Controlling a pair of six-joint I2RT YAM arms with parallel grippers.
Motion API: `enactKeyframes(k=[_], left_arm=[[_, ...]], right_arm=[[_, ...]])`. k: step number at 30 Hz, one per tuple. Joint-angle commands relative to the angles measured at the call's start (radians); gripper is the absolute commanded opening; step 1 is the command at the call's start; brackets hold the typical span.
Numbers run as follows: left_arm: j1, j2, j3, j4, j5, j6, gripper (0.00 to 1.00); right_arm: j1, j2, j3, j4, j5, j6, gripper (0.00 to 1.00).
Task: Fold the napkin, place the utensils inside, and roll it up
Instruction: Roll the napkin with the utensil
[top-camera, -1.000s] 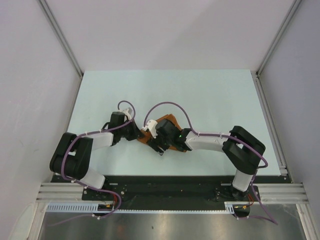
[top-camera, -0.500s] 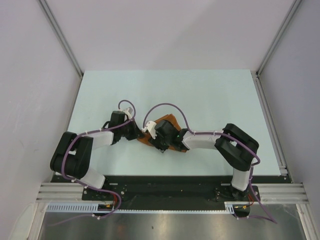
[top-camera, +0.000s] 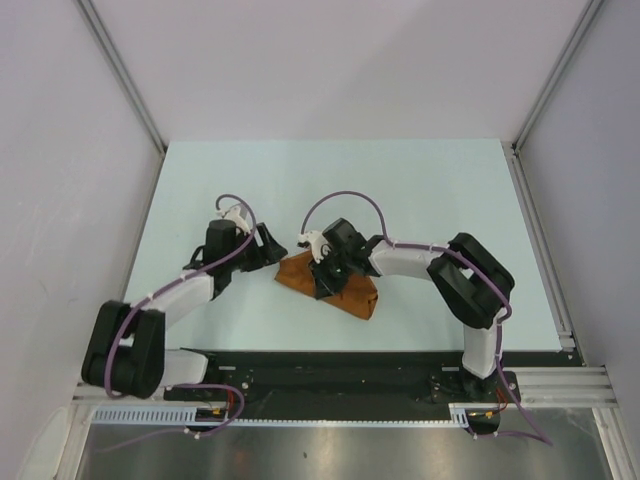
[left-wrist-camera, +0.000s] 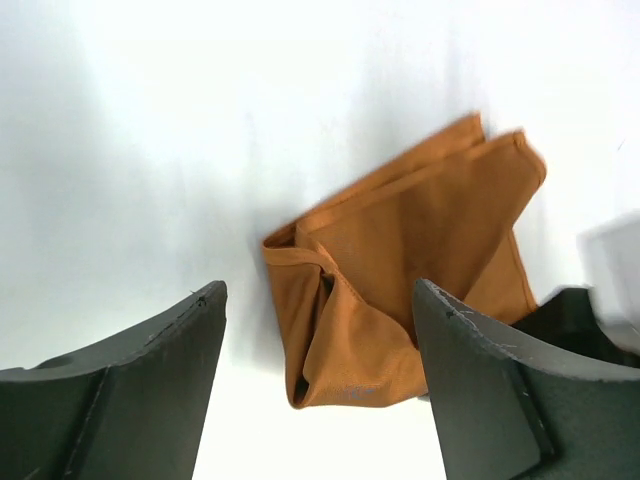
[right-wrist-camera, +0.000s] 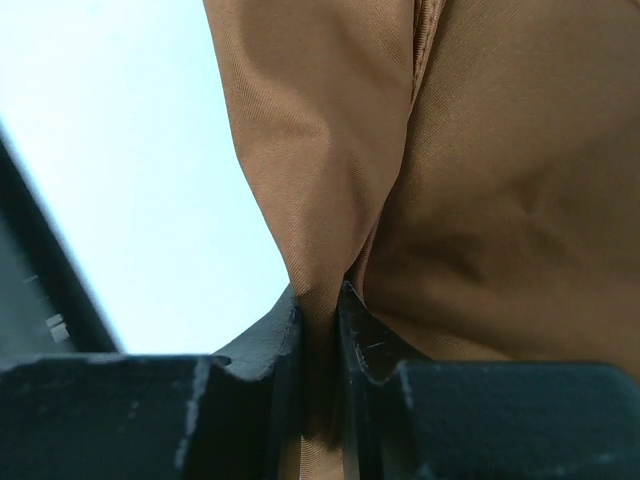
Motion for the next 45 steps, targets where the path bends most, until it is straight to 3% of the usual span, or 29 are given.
enactKeyframes(k=[1, 5, 11, 24, 27, 30, 35, 38, 43, 45], left_arm=[[0.006, -0.184, -0.094, 0.041, -0.096, 0.026, 0.79], [0.005, -0.283, -0.180, 0.109, -0.050, 0.037, 0.77], [-0.011, -0.269, -0.226, 0.170, 0.042, 0.034, 0.75], [-0.037, -0.024, -0.208, 0.376, 0.189, -0.015, 0.73], [-0.038, 0.025, -0.188, 0.391, 0.182, -0.020, 0.67], [-0.038, 0.061, -0.170, 0.387, 0.166, -0.021, 0.53], [-0.040, 0.100, -0.147, 0.341, 0.145, -0.015, 0.22], [-0.038, 0.116, -0.135, 0.308, 0.142, -0.009, 0.01], [-0.038, 0.133, -0.098, 0.224, 0.120, 0.014, 0.00], [-0.040, 0.143, -0.073, 0.181, 0.122, 0.031, 0.00]], right_arm=[[-0.015, 0.054, 0.007, -0.158, -0.273, 0.104, 0.14], [-0.056, 0.083, 0.014, -0.129, -0.384, 0.145, 0.13], [-0.136, 0.149, 0.024, -0.071, -0.528, 0.222, 0.12], [-0.205, 0.261, 0.056, -0.069, -0.627, 0.223, 0.11], [-0.206, 0.271, 0.067, -0.084, -0.625, 0.211, 0.11], [-0.206, 0.272, 0.072, -0.098, -0.619, 0.200, 0.11], [-0.205, 0.260, 0.081, -0.118, -0.607, 0.188, 0.15], [-0.205, 0.229, 0.096, -0.140, -0.595, 0.188, 0.25], [-0.202, 0.122, 0.145, -0.210, -0.521, 0.186, 0.60], [-0.199, 0.088, 0.158, -0.245, -0.455, 0.185, 0.68]])
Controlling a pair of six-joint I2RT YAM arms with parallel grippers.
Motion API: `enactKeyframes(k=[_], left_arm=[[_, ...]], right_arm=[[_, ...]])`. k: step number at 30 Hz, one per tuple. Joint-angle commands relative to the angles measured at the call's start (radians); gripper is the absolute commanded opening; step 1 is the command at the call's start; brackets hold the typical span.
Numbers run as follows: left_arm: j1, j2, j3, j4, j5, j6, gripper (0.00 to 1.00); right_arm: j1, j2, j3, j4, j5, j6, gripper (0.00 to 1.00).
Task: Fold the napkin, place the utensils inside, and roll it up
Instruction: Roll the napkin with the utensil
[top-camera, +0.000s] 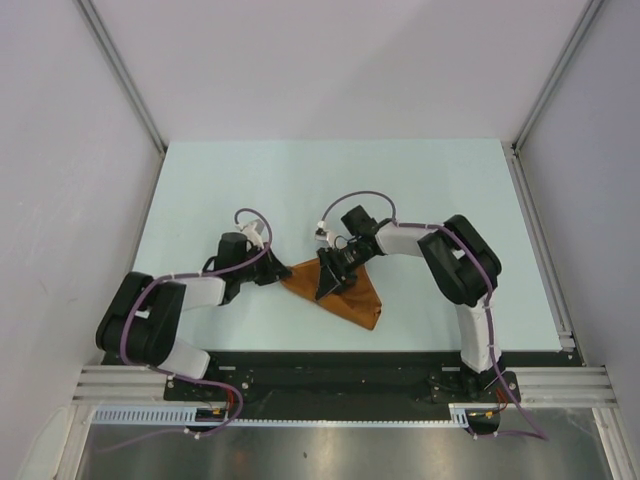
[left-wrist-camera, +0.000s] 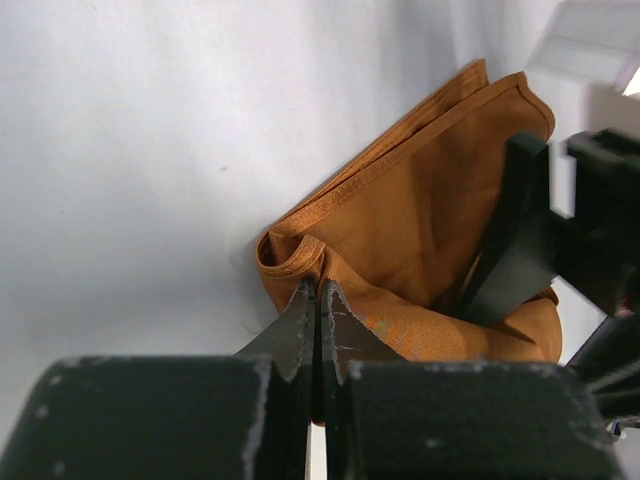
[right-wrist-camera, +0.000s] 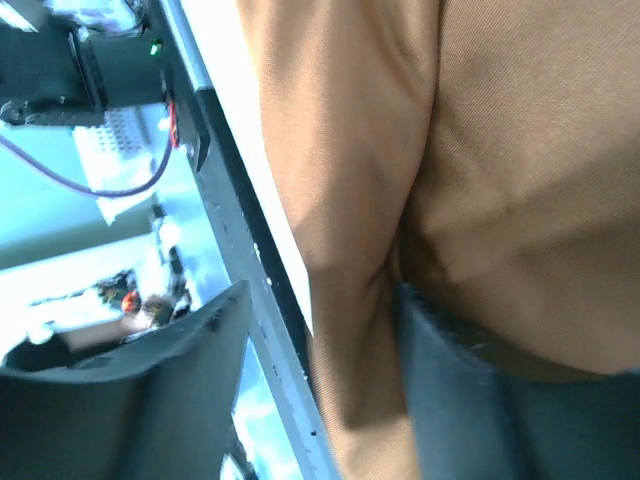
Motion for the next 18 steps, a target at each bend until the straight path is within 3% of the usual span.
enactKeyframes(k=[1, 5, 7, 14, 18], left_arm=[[-0.001, 0.022, 0.069, -0.089, -0.023, 0.053, 0.00], [0.000, 0.031, 0.095, -0.129, -0.023, 0.067, 0.00], [-0.001, 0.039, 0.103, -0.146, -0.016, 0.068, 0.00], [0.000, 0.071, 0.137, -0.196, -0.011, 0.061, 0.00], [0.000, 0.074, 0.143, -0.207, -0.011, 0.054, 0.00]], right_arm=[[0.003, -0.118, 0.053, -0.094, 0.176, -0.026, 0.71], [0.050, -0.261, 0.032, -0.081, 0.401, -0.026, 0.76], [0.081, -0.308, 0.006, -0.052, 0.586, -0.031, 0.77], [0.335, -0.496, -0.210, 0.268, 1.175, -0.180, 0.78], [0.443, -0.519, -0.333, 0.427, 1.312, -0.289, 0.76]])
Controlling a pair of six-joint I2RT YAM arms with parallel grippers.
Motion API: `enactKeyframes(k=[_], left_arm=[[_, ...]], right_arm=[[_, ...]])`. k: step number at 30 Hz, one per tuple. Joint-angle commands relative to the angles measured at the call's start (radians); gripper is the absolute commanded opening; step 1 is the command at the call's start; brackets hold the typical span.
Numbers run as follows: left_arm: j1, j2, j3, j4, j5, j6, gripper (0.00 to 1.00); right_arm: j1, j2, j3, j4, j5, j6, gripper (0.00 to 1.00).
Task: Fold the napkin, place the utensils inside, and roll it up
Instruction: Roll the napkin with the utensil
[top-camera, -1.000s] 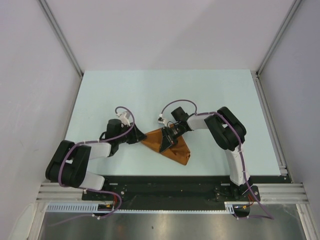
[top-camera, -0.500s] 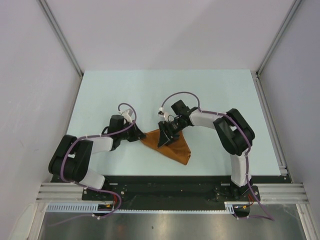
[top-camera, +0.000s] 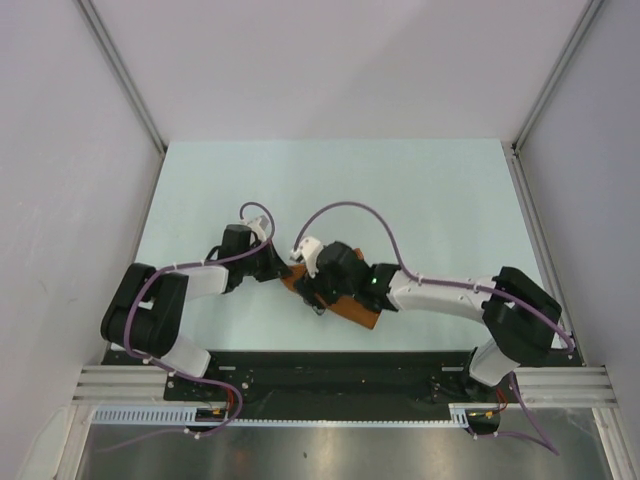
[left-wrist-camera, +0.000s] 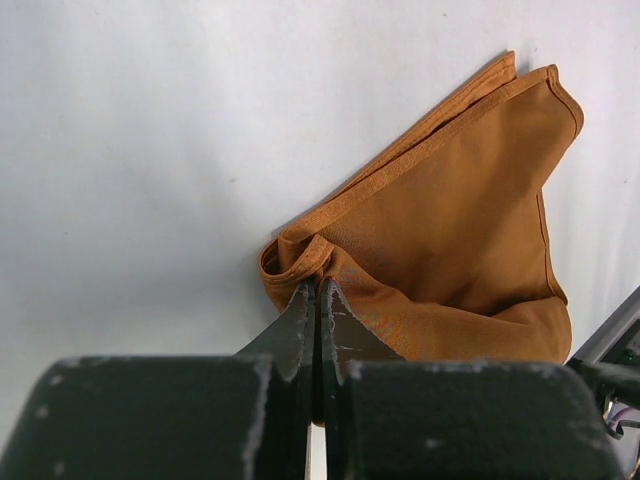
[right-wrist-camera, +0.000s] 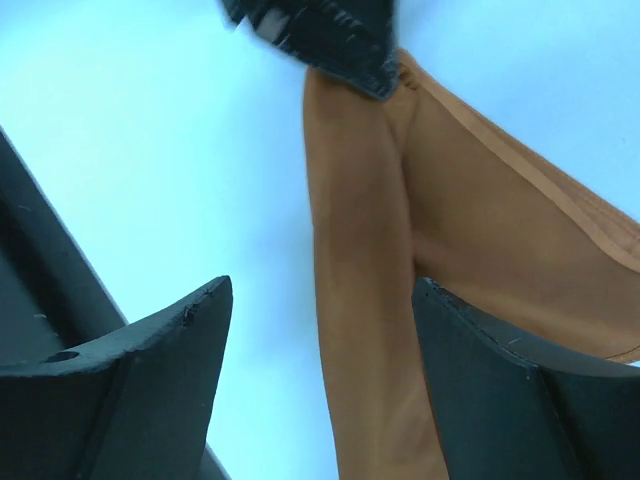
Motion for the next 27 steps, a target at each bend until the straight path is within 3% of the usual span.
enactKeyframes(k=[1, 11, 27], left_arm=[[0.000, 0.016, 0.029, -0.037, -0.011, 0.020, 0.00], [0.000, 0.021, 0.040, -0.050, -0.005, 0.018, 0.00], [0.000, 0.019, 0.056, -0.050, 0.010, 0.018, 0.00]], right_arm=[[0.095, -0.013, -0.110, 0.227, 0.323, -0.164, 0.76], [0.147, 0.095, -0.118, 0.317, 0.329, -0.262, 0.66], [0.072, 0.216, -0.058, 0.206, 0.249, -0.203, 0.63]])
